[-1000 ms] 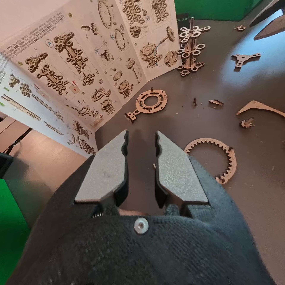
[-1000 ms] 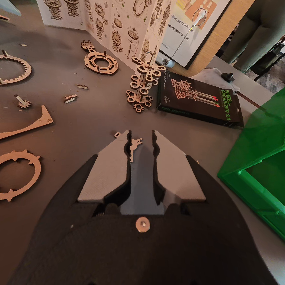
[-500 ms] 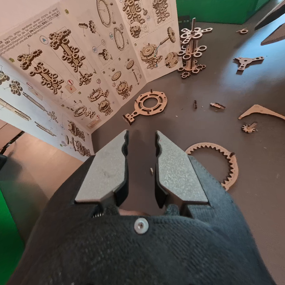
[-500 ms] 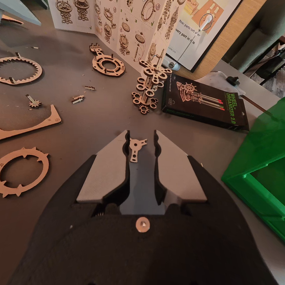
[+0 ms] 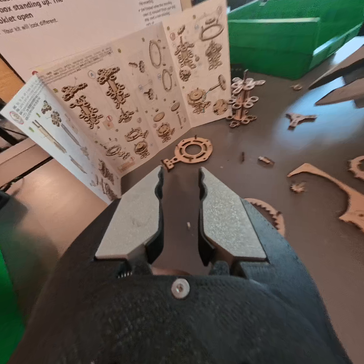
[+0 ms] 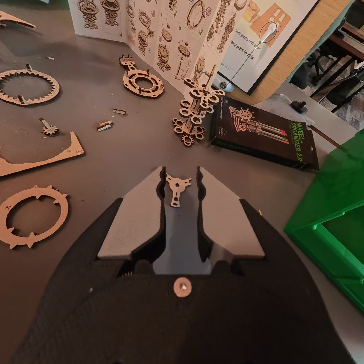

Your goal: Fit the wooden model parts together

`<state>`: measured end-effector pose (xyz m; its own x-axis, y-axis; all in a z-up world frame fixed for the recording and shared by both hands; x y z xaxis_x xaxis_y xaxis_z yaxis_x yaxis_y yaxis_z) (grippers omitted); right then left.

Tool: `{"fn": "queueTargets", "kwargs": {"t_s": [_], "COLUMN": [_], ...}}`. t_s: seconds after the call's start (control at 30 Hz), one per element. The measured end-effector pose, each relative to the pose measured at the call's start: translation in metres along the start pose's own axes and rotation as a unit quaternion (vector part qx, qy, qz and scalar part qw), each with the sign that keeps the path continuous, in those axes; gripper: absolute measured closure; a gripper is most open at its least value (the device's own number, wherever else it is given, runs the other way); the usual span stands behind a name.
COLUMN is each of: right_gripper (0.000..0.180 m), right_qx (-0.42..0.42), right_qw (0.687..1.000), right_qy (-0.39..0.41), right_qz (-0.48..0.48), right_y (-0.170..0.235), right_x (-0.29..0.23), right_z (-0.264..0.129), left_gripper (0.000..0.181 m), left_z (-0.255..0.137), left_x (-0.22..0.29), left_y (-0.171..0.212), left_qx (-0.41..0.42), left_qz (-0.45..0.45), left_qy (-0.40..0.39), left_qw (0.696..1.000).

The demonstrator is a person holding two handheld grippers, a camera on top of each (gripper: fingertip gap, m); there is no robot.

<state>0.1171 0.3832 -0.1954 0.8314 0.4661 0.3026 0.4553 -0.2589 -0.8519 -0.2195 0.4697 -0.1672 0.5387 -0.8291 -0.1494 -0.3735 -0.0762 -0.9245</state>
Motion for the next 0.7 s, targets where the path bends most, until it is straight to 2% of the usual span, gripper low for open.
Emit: {"fn": "queueTargets", "kwargs": {"t_s": [0.17, 0.3, 0.4, 0.53, 0.6, 0.7], "right_gripper": [0.152, 0.151, 0.151, 0.151, 0.151, 0.151], "right_qx": [0.004, 0.013, 0.028, 0.041, 0.044, 0.041], "right_qw": [1.000, 1.000, 1.000, 0.999, 0.999, 0.999], "right_qy": [0.003, 0.007, 0.006, 0.004, 0.001, -0.003], "right_qz": [-0.002, 0.001, 0.007, 0.015, 0.013, 0.007], "right_y": [-0.001, -0.002, -0.004, -0.006, -0.007, -0.007], "right_x": [-0.001, 0.000, 0.000, 0.000, -0.002, -0.005], "right_z": [-0.001, -0.005, -0.009, -0.012, -0.013, -0.012], "left_gripper": [0.146, 0.144, 0.143, 0.137, 0.137, 0.136], "left_z": [-0.045, -0.122, -0.193, -0.274, -0.300, -0.312], "left_x": [0.030, 0.037, 0.018, -0.001, 0.000, 0.007], "left_y": [-0.025, -0.028, 0.001, 0.068, 0.096, 0.127], "left_qx": [0.050, 0.078, 0.062, -0.041, -0.077, -0.143], "left_qz": [-0.015, -0.027, -0.036, -0.071, -0.087, -0.083], "left_qy": [0.060, 0.082, 0.013, -0.076, -0.089, -0.110], "left_qw": [0.997, 0.993, 0.997, 0.994, 0.989, 0.980]}}
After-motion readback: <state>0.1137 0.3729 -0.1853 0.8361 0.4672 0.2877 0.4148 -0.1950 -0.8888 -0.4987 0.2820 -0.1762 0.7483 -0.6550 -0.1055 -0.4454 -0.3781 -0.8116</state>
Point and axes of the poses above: each gripper's, where its closed fingertips meet, z out along the fingers, y out of its underside, x = y × z across the jaws, the point moved 9 cm from there along -z, back along the fingers, and after that the axes turned 4 degrees about y, right-handed, at the moved point
